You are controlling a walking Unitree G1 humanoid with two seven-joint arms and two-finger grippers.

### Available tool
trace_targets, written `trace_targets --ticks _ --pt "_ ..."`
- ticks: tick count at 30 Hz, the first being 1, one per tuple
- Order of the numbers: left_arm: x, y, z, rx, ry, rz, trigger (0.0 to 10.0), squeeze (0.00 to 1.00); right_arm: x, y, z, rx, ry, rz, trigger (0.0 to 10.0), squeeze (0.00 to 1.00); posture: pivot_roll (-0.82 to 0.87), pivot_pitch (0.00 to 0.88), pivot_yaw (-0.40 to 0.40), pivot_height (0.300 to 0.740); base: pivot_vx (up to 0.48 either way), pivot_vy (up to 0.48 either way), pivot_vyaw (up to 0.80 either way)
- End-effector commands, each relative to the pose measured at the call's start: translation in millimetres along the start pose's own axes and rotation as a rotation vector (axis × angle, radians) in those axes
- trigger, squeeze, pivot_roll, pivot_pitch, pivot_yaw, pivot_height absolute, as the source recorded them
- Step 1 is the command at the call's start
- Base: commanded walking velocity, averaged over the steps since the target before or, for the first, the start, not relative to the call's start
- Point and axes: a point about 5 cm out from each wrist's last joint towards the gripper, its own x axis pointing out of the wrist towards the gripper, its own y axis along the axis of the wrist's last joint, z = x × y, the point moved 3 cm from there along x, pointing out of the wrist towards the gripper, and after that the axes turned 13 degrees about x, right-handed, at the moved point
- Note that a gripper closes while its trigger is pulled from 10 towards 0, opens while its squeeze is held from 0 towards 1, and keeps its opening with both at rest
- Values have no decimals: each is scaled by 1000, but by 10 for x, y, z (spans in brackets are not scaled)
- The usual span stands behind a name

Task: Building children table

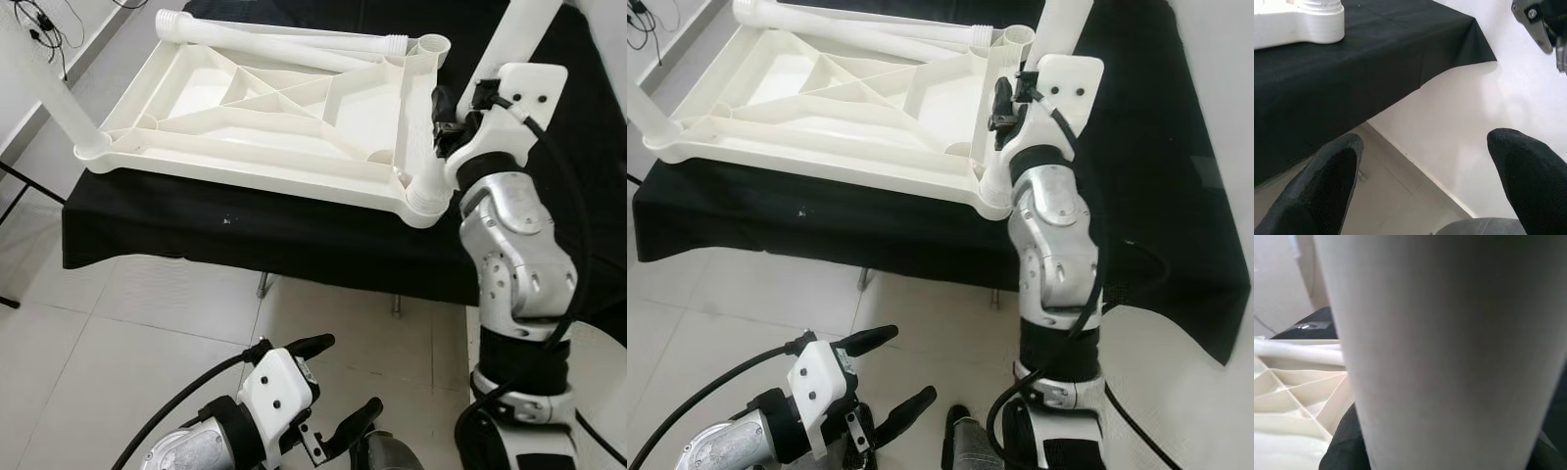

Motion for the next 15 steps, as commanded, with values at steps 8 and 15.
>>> trace_targets --ticks 8,15 --pt "-11 -68 46 -20 -6 -17 10000 0 -80 -571 253 23 -161 -260 10000 0 68 332 18 740 0 0 0" --pt "0 -80 45 -16 -1 -16 10000 0 -66 -537 235 23 -144 -253 10000 0 67 322 14 740 0 0 0"
